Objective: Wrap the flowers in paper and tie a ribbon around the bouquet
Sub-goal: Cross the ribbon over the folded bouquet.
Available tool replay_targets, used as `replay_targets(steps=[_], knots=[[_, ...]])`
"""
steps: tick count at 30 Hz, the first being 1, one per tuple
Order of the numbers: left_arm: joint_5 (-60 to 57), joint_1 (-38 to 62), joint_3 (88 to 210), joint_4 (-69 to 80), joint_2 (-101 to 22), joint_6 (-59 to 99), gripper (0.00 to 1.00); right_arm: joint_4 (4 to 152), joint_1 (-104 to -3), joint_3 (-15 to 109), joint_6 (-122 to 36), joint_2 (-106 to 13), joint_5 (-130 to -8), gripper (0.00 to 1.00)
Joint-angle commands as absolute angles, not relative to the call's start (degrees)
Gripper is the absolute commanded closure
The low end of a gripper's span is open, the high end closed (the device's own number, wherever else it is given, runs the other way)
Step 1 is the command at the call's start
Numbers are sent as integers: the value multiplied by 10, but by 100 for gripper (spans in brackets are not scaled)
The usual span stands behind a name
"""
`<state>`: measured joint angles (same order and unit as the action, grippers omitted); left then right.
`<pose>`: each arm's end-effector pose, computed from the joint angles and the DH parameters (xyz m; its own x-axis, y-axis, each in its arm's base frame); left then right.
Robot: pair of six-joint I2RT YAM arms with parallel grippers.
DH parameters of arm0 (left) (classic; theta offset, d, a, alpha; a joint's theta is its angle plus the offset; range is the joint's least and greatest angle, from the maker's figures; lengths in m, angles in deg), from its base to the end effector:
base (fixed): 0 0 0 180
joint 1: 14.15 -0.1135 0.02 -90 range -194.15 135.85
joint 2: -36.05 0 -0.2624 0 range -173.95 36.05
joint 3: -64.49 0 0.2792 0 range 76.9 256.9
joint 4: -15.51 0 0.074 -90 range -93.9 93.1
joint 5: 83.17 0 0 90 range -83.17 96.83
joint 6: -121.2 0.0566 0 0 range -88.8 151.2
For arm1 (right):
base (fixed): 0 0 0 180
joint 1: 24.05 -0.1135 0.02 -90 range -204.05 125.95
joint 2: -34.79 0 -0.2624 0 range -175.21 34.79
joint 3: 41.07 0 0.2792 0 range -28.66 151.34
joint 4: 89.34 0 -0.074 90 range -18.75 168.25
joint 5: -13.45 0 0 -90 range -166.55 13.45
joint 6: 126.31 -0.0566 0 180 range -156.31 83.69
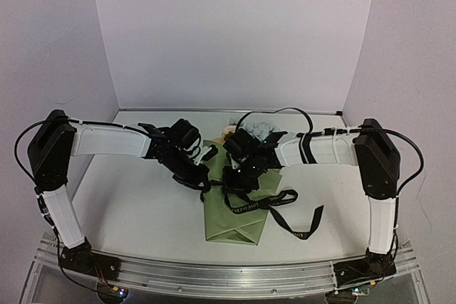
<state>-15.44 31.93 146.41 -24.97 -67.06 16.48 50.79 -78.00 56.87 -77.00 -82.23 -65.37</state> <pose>0.2619 -0.3029 0.1569 -0.7916 0.4830 -0.3742 0.6102 0.6567 -0.4432 0.2676 0.3864 0.1450 -0.9378 -0.2015 -0.2828 -0.3173 0.8280 0.4622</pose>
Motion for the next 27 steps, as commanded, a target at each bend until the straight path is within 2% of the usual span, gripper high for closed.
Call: replay_targets(steps=[1, 7, 11, 14, 17, 22, 27], knots=[[-166, 321, 1470, -247, -670, 180, 99, 517, -784, 554, -766, -773, -667, 69], [-153, 321, 1489, -272, -682, 201, 94, 518, -784, 520, -778, -728, -668, 49], [-155, 321, 1499, -279, -682, 210, 86, 516, -777, 493, -799, -703, -683, 38], [-152, 321, 1503, -286, -678, 220, 71, 516, -760, 474, -829, -694, -690, 36], [-149, 321, 1506, -291, -668, 228, 62, 516, -745, 459, -844, -688, -701, 34], [-152, 321, 1503, -294, -646, 236, 54, 502, -735, 490, -864, -713, -710, 33], [-145, 321, 1493, -289, -631, 231, 53, 482, -733, 530, -879, -749, -736, 34]])
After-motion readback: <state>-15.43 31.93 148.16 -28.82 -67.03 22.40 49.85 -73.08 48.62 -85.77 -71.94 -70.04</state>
